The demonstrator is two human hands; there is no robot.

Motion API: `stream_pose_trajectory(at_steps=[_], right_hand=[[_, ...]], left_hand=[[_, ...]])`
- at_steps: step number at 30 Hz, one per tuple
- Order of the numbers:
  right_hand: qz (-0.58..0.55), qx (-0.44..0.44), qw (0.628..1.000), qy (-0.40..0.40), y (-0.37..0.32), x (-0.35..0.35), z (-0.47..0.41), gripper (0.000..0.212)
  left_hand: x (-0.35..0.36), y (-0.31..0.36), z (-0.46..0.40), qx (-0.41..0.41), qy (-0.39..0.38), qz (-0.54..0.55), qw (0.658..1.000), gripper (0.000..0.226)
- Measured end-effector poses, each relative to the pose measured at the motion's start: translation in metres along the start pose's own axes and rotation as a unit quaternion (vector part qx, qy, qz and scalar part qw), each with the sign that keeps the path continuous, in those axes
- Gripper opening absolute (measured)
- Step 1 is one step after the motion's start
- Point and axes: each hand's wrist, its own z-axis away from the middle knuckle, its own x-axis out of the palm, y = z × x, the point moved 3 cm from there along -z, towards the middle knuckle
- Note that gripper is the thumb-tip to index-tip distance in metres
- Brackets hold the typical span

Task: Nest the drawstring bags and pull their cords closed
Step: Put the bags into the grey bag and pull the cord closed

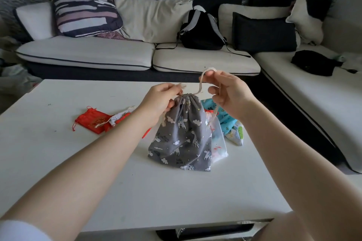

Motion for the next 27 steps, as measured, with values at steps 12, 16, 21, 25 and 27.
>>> stream_pose_trajectory(at_steps=[12, 16, 21, 25, 27], right_hand=[[0.307, -0.08, 0.947, -0.049, -0.021, 0.04, 0.006, 0.019], [0.308, -0.101, 0.946, -0.028, -0.027, 0.05, 0.002, 0.018], [0.087, -0.003, 0.996, 0.018, -0.025, 0.039, -0.009, 0.03], [0.066, 0.024, 0.998, 0.002, -0.024, 0.036, -0.012, 0.032], [0.068, 0.029, 0.997, -0.017, -0.025, 0.035, -0.011, 0.031]], left_hand=[[0.004, 0.096, 0.007, 0.231, -0.028, -0.241, 0.942, 0.022], [0.002, 0.099, -0.006, 0.243, 0.021, -0.312, 0.918, 0.016], [0.0, 0.053, -0.006, 0.197, 0.144, -0.361, 0.9, 0.027], [0.027, 0.031, 0.012, 0.148, -0.052, -0.273, 0.949, 0.01], [0.029, 0.029, 0.01, 0.149, -0.034, -0.267, 0.951, 0.017]])
